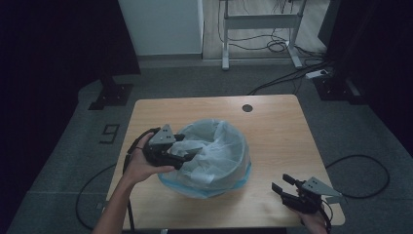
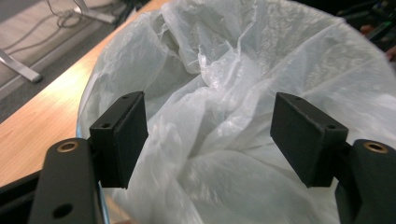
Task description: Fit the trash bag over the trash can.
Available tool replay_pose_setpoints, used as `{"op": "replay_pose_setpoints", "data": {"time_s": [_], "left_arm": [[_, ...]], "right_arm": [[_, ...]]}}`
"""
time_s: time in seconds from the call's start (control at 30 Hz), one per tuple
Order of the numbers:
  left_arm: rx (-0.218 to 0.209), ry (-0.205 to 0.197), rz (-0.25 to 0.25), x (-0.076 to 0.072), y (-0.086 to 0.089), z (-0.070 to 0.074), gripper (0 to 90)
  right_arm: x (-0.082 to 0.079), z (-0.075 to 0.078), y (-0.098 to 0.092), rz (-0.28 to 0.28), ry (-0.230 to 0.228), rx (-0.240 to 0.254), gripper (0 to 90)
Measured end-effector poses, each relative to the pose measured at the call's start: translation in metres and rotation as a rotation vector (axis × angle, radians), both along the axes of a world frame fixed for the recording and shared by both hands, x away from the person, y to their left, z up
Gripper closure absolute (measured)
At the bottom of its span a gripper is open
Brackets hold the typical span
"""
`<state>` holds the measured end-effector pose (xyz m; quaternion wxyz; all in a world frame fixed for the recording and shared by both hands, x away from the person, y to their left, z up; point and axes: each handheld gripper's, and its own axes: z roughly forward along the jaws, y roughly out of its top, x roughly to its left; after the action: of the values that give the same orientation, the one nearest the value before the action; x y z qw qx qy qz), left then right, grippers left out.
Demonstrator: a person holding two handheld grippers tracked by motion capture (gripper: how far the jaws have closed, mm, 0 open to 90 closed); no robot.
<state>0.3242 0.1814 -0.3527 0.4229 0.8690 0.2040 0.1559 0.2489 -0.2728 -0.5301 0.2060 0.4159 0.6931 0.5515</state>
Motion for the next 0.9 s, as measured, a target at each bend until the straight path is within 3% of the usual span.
{"op": "replay_pose_setpoints", "data": {"time_s": [0.13, 0.33, 0.63, 0.9], "left_arm": [[-0.055, -0.025, 0.021, -0.015, 0.013, -0.004, 27.1], [-0.089, -0.057, 0.044, -0.038, 0.031, -0.009, 27.1], [-0.1, -0.077, 0.092, -0.072, 0.058, -0.029, 27.1], [-0.099, -0.062, 0.125, -0.092, 0.074, -0.055, 27.1]], "right_arm": [[0.0, 0.0, -0.001, -0.005, -0.002, 0.0, 36.8], [0.0, 0.0, 0.0, -0.004, -0.004, -0.002, 36.7], [0.002, 0.0, 0.0, -0.003, -0.004, -0.004, 36.6], [0.002, 0.0, -0.002, -0.009, -0.003, -0.004, 36.6]]}}
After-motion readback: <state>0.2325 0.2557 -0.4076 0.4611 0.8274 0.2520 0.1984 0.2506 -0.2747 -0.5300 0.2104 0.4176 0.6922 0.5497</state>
